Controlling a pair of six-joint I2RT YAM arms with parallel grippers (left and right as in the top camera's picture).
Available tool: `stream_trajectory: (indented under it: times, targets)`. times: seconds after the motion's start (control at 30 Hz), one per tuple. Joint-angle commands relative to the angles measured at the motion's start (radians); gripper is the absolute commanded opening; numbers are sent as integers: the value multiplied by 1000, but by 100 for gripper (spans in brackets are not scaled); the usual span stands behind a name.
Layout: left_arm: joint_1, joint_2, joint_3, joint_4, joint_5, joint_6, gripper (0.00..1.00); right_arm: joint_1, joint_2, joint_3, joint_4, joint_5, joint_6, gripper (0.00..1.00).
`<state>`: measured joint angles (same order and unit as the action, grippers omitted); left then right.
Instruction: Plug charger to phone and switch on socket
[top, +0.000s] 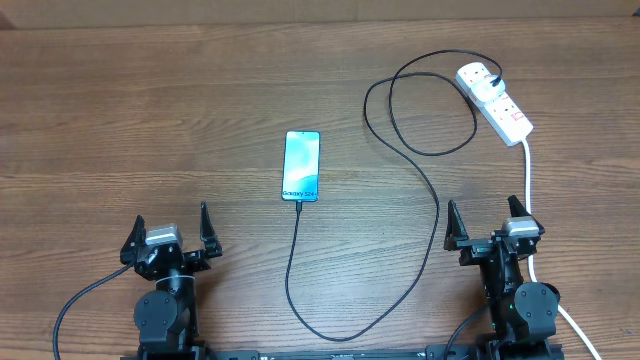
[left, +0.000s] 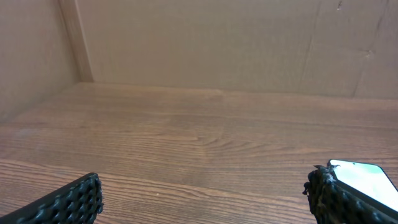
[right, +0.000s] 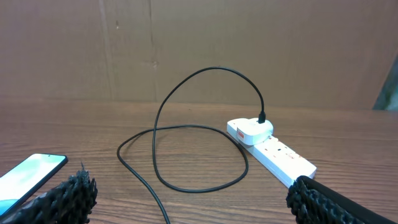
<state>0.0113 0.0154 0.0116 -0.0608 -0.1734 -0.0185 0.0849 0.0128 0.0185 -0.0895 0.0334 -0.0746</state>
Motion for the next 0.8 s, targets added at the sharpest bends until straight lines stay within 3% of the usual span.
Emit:
stream_trajectory:
  times: [0.0, 0.77]
  targets:
    - [7, -13, -7, -2, -17, 23, 100, -5, -10, -10, 7, 2, -2, 100]
    - [7, -12, -6, -5, 35, 11, 100, -5, -10, -10, 7, 1, -2, 100]
